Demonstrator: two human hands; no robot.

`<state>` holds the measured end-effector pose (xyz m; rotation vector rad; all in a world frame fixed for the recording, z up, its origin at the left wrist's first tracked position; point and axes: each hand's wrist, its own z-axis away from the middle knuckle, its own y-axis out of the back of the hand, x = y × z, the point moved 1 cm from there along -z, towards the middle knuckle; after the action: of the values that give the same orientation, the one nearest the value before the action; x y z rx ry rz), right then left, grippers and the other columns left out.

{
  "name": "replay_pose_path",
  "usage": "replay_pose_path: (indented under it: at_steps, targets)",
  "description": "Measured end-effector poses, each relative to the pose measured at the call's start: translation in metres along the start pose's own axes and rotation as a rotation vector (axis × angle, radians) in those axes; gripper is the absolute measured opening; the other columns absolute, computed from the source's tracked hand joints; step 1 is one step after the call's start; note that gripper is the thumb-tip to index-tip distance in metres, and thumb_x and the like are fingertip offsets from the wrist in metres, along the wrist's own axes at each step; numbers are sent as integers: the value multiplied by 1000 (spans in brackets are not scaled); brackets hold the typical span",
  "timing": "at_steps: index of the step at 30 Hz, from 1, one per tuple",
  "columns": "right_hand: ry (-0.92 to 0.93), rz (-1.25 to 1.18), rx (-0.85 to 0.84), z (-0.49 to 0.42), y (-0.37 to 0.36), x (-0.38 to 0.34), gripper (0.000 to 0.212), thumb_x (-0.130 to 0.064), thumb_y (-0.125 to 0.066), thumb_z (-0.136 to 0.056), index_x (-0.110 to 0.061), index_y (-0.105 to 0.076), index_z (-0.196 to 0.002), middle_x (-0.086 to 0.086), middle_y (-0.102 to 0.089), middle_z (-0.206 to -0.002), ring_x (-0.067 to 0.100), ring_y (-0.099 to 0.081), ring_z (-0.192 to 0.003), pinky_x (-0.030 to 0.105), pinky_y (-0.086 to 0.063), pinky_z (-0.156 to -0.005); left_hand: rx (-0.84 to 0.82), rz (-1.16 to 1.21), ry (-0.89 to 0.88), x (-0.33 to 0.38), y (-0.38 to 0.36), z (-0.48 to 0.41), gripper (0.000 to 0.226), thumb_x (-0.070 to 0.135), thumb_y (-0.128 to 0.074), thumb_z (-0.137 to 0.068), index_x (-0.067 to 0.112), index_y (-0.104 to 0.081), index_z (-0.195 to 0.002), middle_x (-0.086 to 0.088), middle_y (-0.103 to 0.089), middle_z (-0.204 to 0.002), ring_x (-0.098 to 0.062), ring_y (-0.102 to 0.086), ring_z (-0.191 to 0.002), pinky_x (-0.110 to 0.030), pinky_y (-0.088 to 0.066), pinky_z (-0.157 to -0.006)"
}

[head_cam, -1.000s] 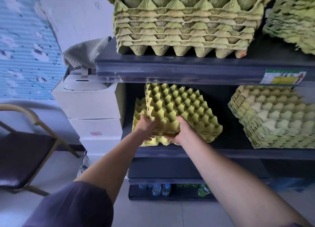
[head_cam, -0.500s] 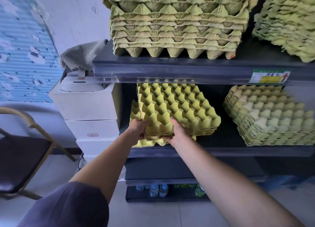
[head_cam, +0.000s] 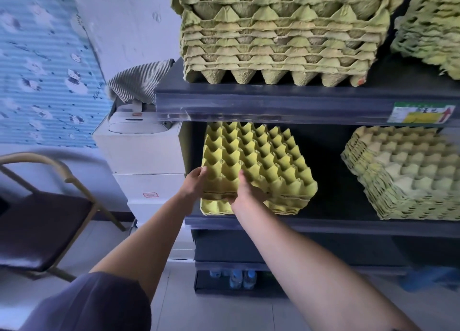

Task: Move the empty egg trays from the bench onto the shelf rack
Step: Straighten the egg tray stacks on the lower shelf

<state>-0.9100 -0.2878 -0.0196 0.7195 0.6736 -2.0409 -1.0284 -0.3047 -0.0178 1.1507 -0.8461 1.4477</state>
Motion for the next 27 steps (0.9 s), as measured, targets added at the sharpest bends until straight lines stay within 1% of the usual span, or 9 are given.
replay_pose_path:
  at_steps: [4,7,11,13,15,18,22,25,27]
  targets:
    - [-139,249,-207,-4,7,4,55,-39,-70,-83,-11,-41,-120,7,-44,-117,29,-47,-107,45,-49,-94,-28,-101,12,-15,10,-2,21,9,-42,-95,9,-50,-114,-10,-56,-108,-22,-50,-99,-26,-44,-79]
    - [-218,324,-195,-14,15,0,58,-40,-68,-84,-12,-45,-129,4,-44,-112,27,-47,-106,44,-47,-95,-35,-89,19,-22,8,-9,25,15,-52,-79,18,-56,-104,-8,-62,-104,-25,-56,-98,-36,-43,-89]
    - [-142,488,-204,-12,26,-3,49,-35,-60,-91,-13,-45,-132,2,-47,-109,24,-54,-108,40,-46,-93,152,-390,8,-29,-1,-19,38,17,-53,-82,18,-50,-119,-14,-58,-118,-32,-55,-103,-42,-48,-90]
    - [-19,603,-173,-15,34,-3,40,-29,-58,-91,-10,-48,-126,2,-52,-94,21,-56,-88,35,-48,-77,216,-582,-23,-29,-10,-16,61,17,-56,-82,22,-34,-139,-18,-32,-142,-36,-37,-126,-42,-34,-105]
    - [208,820,-120,-20,44,-8,28,-24,-55,-88,-10,-56,-112,5,-59,-90,22,-59,-75,31,-49,-62,218,-963,-139,-25,-20,-9,73,25,-56,-87,25,-16,-148,-15,-7,-153,-33,-10,-141,-42,-14,-115]
    - [640,1221,76,-27,63,-26,19,-28,-50,-90,-14,-63,-87,5,-67,-89,27,-64,-80,31,-49,-62,72,-1301,-367,-21,-38,-4,67,39,-50,-91,35,-13,-147,-7,0,-156,-28,6,-144,-46,0,-116]
    - [1165,1434,284,-35,87,-51,20,-28,-58,-90,-19,-60,-107,8,-58,-116,28,-54,-105,37,-49,-76,-132,-1487,-407,-24,-56,-8,68,36,-45,-95,32,-3,-149,3,-1,-157,-22,6,-144,-51,6,-115]
    - [1150,1704,191,-55,101,-61,39,-30,-56,-91,-26,-50,-129,7,-32,-148,33,-28,-135,48,-33,-102,-168,-1502,-367,-21,-66,-12,67,27,-42,-95,27,-2,-149,8,-6,-157,-18,-1,-144,-53,1,-115]
    - [1018,1807,50,-68,108,-67,42,-30,-44,-97,-25,-41,-139,7,-29,-153,32,-15,-143,49,-23,-112,-183,-1515,-355,-23,-73,-12,68,23,-43,-95,25,-3,-149,7,-9,-156,-19,-4,-144,-53,-1,-115]
